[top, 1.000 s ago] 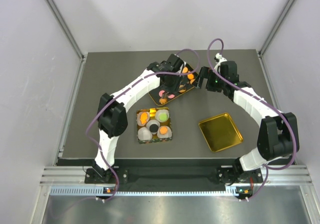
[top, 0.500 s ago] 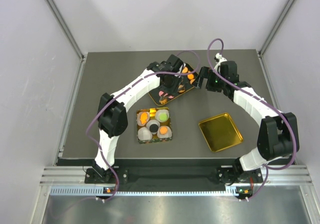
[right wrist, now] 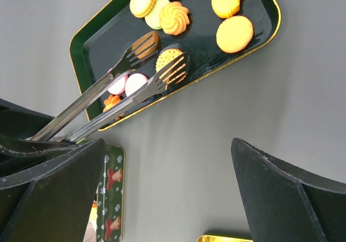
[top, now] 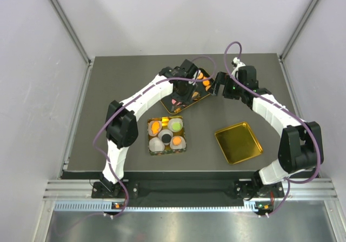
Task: Pack the cookies
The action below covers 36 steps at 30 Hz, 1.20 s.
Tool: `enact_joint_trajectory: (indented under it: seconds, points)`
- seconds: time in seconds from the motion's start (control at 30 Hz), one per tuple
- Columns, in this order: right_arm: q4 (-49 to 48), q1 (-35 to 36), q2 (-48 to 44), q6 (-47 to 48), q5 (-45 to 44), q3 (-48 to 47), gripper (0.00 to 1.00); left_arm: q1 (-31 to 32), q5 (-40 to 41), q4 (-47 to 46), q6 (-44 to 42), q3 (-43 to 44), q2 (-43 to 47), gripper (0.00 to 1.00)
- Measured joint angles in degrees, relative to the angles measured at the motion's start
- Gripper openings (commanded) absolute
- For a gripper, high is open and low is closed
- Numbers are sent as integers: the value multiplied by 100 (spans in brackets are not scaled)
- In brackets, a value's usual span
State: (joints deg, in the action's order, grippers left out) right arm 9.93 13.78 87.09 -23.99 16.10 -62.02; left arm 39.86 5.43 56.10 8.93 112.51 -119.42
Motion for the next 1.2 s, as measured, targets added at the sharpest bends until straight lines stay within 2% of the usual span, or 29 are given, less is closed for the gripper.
enact_joint_trajectory:
  seconds: [1.2]
  points:
    - [42,0,0,0,0,-2,100,4,302,219,-101,2,118,46]
